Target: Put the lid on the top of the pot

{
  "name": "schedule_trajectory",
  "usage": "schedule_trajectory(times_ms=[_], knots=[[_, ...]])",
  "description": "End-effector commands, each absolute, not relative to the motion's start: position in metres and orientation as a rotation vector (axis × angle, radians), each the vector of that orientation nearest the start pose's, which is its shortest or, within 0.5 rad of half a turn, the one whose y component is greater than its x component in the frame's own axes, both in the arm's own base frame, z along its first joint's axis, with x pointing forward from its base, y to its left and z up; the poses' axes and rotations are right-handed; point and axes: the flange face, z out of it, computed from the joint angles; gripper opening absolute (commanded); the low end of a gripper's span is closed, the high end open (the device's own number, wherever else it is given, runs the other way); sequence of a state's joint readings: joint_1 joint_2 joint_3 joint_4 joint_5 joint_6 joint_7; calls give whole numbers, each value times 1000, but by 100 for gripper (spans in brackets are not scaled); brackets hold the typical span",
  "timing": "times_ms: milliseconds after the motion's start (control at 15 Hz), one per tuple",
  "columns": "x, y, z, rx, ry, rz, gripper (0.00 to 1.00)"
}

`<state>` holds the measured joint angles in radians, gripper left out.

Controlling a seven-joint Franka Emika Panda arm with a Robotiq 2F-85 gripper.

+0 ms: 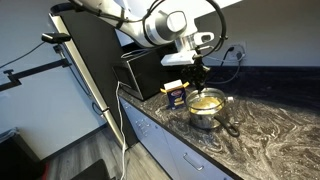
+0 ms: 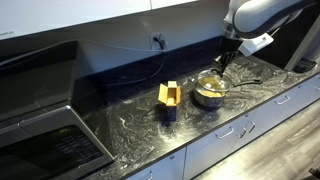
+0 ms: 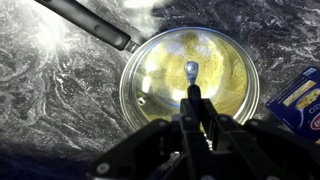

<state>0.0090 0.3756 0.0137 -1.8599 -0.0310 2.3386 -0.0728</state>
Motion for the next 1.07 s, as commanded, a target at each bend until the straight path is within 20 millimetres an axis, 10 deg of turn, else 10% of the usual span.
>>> schedule_trajectory(times_ms=[0,1000], knots=[[659,18,328,-3157,-191,-195,4],[665,32,303,-3192,-204,-137,4]])
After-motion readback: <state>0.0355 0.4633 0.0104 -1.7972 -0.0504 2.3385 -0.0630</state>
